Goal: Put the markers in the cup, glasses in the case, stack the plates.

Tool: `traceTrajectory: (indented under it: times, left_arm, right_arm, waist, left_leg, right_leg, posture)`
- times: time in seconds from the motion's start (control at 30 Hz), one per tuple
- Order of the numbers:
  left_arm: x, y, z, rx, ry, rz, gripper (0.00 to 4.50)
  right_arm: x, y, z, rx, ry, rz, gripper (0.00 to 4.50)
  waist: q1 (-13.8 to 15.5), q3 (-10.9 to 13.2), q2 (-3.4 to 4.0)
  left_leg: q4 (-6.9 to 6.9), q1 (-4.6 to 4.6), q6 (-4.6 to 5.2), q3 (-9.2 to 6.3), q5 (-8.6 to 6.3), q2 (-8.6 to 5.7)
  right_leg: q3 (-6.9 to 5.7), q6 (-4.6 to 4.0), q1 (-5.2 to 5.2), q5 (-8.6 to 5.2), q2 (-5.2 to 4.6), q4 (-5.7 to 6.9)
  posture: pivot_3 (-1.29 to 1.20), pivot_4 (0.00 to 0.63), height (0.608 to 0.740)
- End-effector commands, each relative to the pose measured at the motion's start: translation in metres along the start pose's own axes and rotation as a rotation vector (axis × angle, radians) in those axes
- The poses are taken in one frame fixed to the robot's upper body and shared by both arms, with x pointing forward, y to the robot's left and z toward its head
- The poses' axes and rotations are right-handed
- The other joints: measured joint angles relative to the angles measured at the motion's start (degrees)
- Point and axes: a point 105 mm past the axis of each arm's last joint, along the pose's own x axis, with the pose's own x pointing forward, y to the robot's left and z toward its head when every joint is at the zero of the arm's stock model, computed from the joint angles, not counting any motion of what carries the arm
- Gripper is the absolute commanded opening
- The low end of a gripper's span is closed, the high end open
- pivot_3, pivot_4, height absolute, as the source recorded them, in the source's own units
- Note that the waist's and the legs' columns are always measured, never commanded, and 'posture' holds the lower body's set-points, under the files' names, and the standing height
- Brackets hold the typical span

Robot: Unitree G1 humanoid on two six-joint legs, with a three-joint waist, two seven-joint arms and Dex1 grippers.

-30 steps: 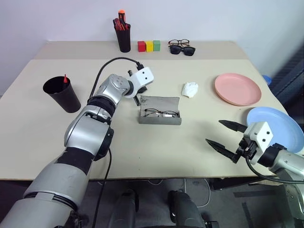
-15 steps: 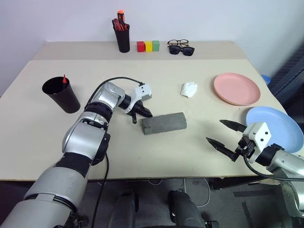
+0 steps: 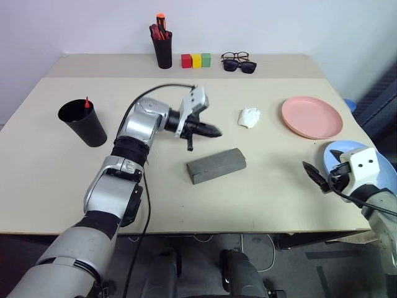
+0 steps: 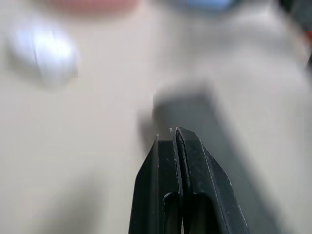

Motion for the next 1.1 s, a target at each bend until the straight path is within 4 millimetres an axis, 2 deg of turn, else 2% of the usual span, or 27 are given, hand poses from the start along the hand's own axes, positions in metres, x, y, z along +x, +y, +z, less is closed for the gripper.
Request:
traceTrajectory:
  times: [0.03,0.1,0.27,0.3,0.37,0.47,0.67,0.7,0.8,0.87,1.0,1.1]
  left_arm:
    - [0.013,-0.031,0.009,0.023,-0.039,-0.102,0.78]
    - [0.020,-0.037,0.005,0.017,-0.029,-0.091,1.66]
    - [0.032,-0.045,0.000,-0.003,-0.018,-0.074,4.24]
    - [0.033,-0.045,0.001,-0.005,-0.021,-0.064,4.42]
    - [0.034,-0.045,0.001,0.006,-0.014,-0.054,4.42]
    - [0.036,-0.047,0.003,0.001,-0.012,-0.049,4.50]
    - [0.037,-0.049,0.002,-0.001,-0.002,-0.041,4.50]
    - [0.037,-0.049,0.001,0.002,0.003,-0.034,4.50]
    - [0.036,-0.049,0.000,-0.006,-0.001,-0.026,4.50]
    - [0.036,-0.049,0.000,-0.009,-0.004,-0.020,4.50]
    - [0.036,-0.049,-0.001,-0.018,-0.010,-0.007,4.50]
    - [0.036,-0.048,0.000,-0.027,-0.017,0.006,4.50]
  right_arm:
    - [-0.005,-0.018,-0.012,-0.010,0.068,-0.077,4.12]
    - [-0.004,-0.019,-0.021,-0.003,0.099,-0.081,4.12]
    - [-0.001,-0.018,-0.033,0.018,0.134,-0.068,4.12]
    - [-0.001,-0.018,-0.034,0.026,0.135,-0.064,4.12]
    - [0.001,-0.017,-0.036,0.037,0.142,-0.056,4.12]
    - [0.004,-0.018,-0.041,0.064,0.156,-0.061,3.26]
    - [0.007,-0.016,-0.043,0.073,0.158,-0.057,0.24]
    - [0.007,-0.017,-0.043,0.071,0.155,-0.062,0.03]
    - [0.007,-0.021,-0.037,0.016,0.141,-0.104,0.03]
    - [0.007,-0.023,-0.026,0.003,0.105,-0.127,0.03]
    - [0.013,-0.029,0.018,-0.062,-0.021,-0.205,0.03]
    - [0.026,-0.029,0.047,-0.161,-0.081,-0.224,0.03]
  waist:
    - [-0.25,-0.08,0.14]
    - [-0.47,-0.12,0.21]
    - [-0.40,-0.10,0.23]
    - [-0.34,-0.10,0.23]
    - [-0.27,-0.11,0.23]
    - [-0.22,-0.10,0.23]
    - [-0.30,-0.11,0.23]
    - [-0.30,-0.11,0.22]
    - [-0.19,-0.11,0.22]
    - [-0.17,-0.11,0.22]
    - [-0.37,-0.10,0.24]
    - [-0.52,-0.09,0.26]
  left_leg:
    - [-0.01,0.05,0.00,0.01,0.00,0.00]
    - [-0.01,0.13,0.01,0.02,0.00,0.01]
    - [0.08,0.16,0.03,0.01,0.01,0.02]
    - [0.08,0.15,0.03,0.01,0.01,0.01]
    - [0.06,0.15,0.03,0.01,0.01,0.01]
    - [0.07,0.14,0.02,0.01,0.01,0.01]
    - [0.06,0.13,0.03,0.01,0.01,0.01]
    - [0.07,0.14,0.02,0.01,0.01,0.01]
    - [0.06,0.15,0.02,-0.02,0.01,0.01]
    - [0.07,0.13,0.02,-0.01,0.01,0.00]
    - [0.07,0.12,0.02,-0.01,0.01,0.00]
    - [0.04,0.13,0.02,-0.01,0.01,0.00]
  right_leg:
    - [0.02,0.00,0.04,0.00,0.00,0.01]
    - [0.03,-0.01,0.04,0.00,0.02,0.06]
    - [0.04,-0.03,0.06,0.01,0.05,0.11]
    - [0.04,-0.03,0.06,0.00,0.04,0.11]
    - [0.04,-0.03,0.07,0.00,0.04,0.09]
    - [0.04,-0.03,0.07,0.00,0.04,0.08]
    - [0.04,-0.03,0.07,0.00,0.04,0.07]
    - [0.03,-0.03,0.08,0.00,0.04,0.07]
    - [0.02,-0.03,0.10,0.00,0.04,0.06]
    - [0.03,-0.03,0.10,-0.01,0.03,0.04]
    - [0.03,-0.03,0.08,0.00,0.03,0.04]
    - [0.03,-0.03,0.04,0.00,0.04,0.05]
  posture:
    - [0.00,0.150,0.740]
    - [0.00,0.150,0.740]
    - [0.00,0.150,0.740]
    - [0.00,0.150,0.740]
    - [0.00,0.150,0.740]
    - [0.00,0.150,0.740]
    - [0.00,0.150,0.740]
    - [0.00,0.150,0.740]
    - [0.00,0.150,0.740]
    - [0.00,0.150,0.740]
    - [0.00,0.150,0.740]
    - [0.00,0.150,0.740]
